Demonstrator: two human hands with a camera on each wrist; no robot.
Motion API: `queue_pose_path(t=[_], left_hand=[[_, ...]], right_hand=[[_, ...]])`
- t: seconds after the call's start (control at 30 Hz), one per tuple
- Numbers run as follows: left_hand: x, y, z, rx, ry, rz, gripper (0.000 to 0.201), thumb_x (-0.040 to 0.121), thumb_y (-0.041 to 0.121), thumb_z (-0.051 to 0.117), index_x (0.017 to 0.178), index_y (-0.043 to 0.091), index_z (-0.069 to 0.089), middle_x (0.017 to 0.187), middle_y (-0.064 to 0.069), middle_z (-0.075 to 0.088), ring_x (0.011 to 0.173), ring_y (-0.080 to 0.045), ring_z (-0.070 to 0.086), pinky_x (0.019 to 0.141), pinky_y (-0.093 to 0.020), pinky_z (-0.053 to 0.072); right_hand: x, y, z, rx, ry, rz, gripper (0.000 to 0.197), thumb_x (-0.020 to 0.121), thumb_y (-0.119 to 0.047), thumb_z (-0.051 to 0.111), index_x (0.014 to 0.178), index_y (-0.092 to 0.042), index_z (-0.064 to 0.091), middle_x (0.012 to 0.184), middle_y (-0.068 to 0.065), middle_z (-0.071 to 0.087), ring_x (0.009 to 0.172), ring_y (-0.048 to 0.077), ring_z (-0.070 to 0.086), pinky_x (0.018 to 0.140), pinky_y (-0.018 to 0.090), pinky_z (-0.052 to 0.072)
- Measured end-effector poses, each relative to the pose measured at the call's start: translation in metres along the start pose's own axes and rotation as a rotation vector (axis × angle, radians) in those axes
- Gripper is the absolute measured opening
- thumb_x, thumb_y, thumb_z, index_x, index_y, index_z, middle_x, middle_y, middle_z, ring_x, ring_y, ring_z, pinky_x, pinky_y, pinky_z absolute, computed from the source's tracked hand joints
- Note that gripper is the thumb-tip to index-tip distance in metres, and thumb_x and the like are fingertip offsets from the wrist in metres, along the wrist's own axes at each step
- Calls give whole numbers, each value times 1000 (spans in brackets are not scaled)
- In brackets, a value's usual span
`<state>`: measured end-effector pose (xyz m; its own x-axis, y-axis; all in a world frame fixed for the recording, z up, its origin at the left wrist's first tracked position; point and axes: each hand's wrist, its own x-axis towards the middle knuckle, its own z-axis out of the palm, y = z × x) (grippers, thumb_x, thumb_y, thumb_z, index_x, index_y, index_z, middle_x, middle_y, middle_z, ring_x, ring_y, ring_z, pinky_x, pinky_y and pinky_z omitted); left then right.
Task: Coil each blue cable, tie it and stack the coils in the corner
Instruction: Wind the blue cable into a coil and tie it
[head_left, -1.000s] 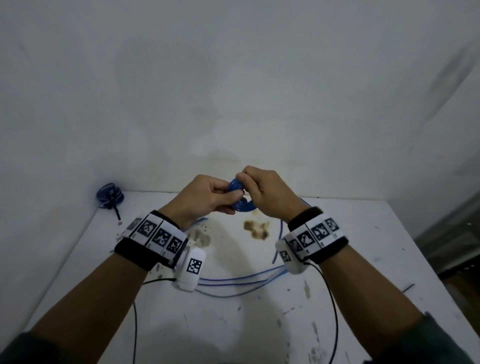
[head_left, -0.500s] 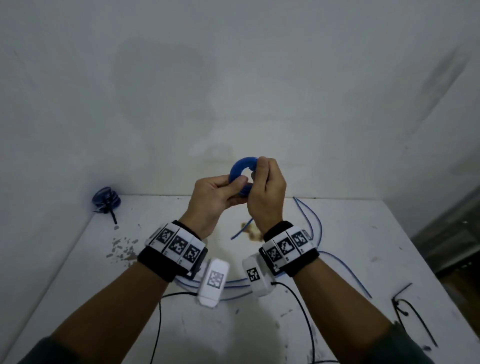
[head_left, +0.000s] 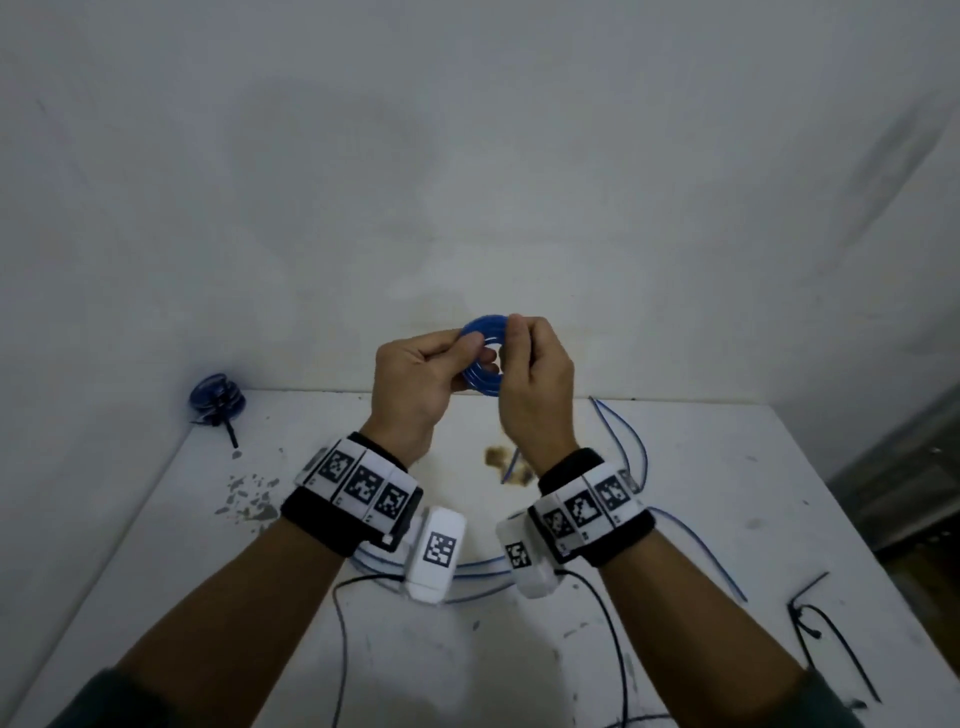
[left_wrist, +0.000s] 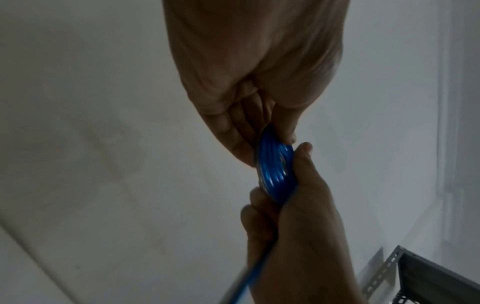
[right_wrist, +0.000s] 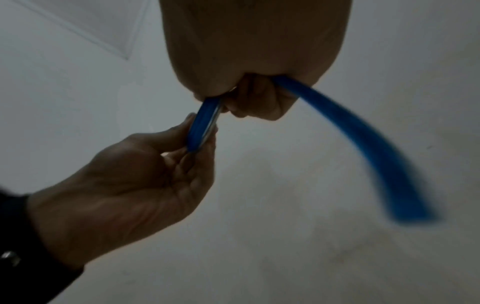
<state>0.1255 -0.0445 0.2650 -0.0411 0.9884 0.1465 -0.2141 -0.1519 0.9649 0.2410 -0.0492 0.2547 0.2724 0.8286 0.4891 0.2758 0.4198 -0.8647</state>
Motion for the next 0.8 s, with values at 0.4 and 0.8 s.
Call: queue_pose_path(t=[0.4, 0.8], left_hand=[[7, 8, -35, 96, -359, -165, 24, 83, 17, 66, 101, 3, 73, 94, -15, 75, 91, -27, 72, 81, -34, 59], [-5, 0, -20, 185, -181, -64, 12, 91, 4, 64, 91, 7, 75, 78, -10, 75, 74, -21, 69, 68, -30, 56]], right_hand=[[7, 9, -10, -52, -194, -100, 19, 101, -14, 52, 84, -13, 60, 64, -11, 52, 55, 5, 43, 55, 18, 35], [1, 12, -19, 73, -188, -90, 12, 98, -14, 59, 90, -13, 68, 70, -13, 63, 64, 9, 58, 62, 22, 45]])
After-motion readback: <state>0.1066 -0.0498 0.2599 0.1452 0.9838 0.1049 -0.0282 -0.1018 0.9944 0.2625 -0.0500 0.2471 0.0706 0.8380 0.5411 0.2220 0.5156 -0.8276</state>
